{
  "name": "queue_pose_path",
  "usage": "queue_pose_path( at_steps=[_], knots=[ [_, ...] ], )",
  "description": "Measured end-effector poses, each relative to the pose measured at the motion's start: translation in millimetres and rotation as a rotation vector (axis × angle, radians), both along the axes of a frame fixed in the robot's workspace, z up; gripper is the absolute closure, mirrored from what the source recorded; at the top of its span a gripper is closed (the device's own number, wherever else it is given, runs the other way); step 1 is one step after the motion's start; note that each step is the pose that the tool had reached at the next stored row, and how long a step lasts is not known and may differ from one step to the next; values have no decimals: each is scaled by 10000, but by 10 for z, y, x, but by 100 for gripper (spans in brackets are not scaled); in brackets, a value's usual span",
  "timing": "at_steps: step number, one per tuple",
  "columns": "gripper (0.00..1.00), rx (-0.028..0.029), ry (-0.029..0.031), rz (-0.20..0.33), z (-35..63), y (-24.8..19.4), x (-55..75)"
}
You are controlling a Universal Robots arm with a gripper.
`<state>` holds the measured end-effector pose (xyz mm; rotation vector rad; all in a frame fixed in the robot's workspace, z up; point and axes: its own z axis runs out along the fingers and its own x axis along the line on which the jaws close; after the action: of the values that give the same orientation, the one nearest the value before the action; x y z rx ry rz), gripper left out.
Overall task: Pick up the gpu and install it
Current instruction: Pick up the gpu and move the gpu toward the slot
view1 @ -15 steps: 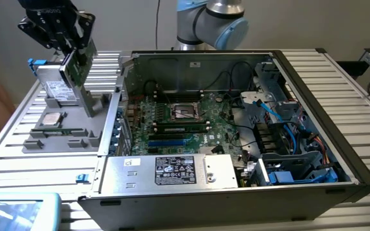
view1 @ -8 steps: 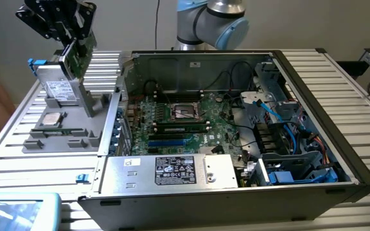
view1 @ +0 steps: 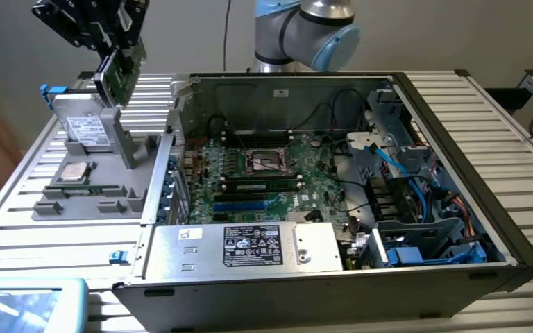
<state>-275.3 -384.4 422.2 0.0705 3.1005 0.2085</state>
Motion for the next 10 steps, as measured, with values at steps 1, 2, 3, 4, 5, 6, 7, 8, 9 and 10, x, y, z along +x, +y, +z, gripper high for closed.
queue_pose_path(
  at_steps=[1,2,3,4,5,6,7,8,9,10],
  knots=[
    [71,63,9,0,-1,-1,11],
    [71,98,11,0,-1,-2,18],
    [71,123,18,1,0,-5,24],
    [71,130,24,1,1,-5,24],
    [71,130,25,0,1,-5,24],
    [71,130,25,0,1,-5,24],
    [71,131,25,0,1,-5,24],
    [71,131,25,0,1,-5,24],
    [71,131,25,-1,0,-6,27],
    [71,128,36,-6,0,-6,35]
  ],
)
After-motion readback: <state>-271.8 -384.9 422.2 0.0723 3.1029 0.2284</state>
